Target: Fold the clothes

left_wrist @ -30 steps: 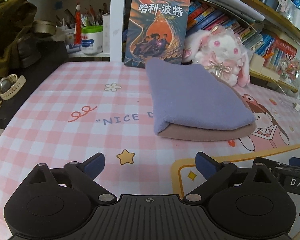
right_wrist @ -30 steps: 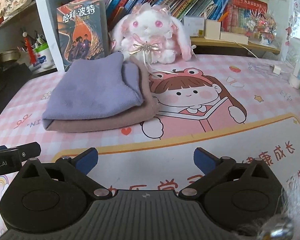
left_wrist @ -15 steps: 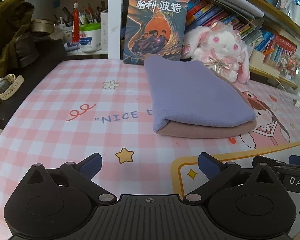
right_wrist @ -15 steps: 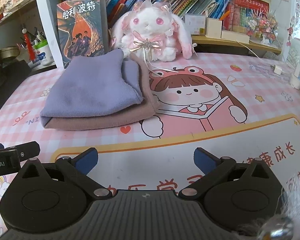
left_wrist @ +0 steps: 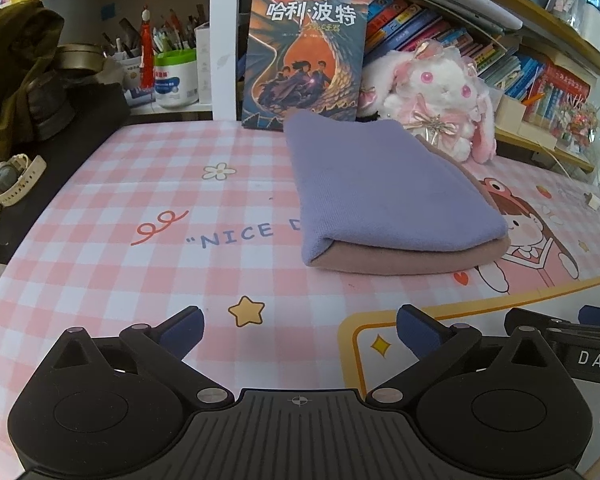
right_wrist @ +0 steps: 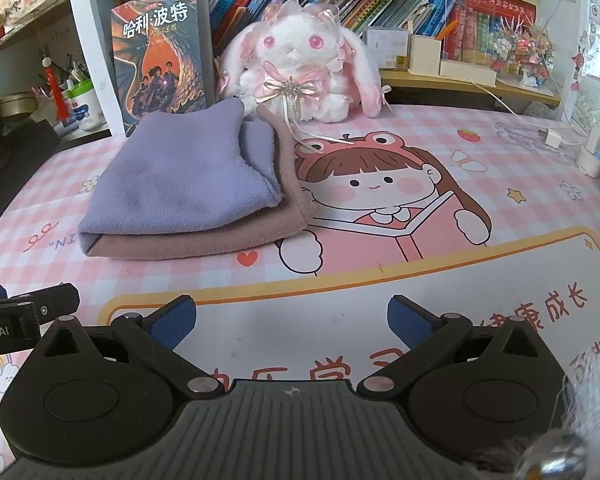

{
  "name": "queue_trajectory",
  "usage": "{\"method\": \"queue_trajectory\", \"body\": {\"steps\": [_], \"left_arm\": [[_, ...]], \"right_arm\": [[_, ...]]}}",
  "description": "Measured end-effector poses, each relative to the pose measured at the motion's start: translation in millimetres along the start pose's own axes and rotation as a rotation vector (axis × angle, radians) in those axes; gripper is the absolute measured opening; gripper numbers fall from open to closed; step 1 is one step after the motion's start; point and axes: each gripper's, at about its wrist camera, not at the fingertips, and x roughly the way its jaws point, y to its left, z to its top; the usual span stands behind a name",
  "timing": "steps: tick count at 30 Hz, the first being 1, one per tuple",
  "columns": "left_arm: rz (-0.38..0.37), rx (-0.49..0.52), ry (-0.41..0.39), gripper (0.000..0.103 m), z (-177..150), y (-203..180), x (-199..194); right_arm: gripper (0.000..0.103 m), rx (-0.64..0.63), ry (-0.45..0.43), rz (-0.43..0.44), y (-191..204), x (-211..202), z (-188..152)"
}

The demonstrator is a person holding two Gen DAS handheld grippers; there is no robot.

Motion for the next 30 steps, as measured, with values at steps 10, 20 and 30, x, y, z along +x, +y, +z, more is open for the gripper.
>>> {"method": "queue_trajectory", "body": {"steps": [10,20,30], "left_arm": [[0.006,-0.003,-0.005,0.103,-2.3,-1.0,-4.3],[0.002,0.011,-0.005,0.103,-3.5,-4.1,-5.2],[0.004,0.010,0.000,0.103,-3.3,-4.6,-4.4]], "right_arm": [[0.103,-0.005,-0.003,0.008,0.1,-3.8,-2.1],[0.103,0.002,-0.002,0.003,-2.5,-5.3,-3.7],[0.103,0.004,0.003,0.000,-3.3,-5.0,-3.8]]}}
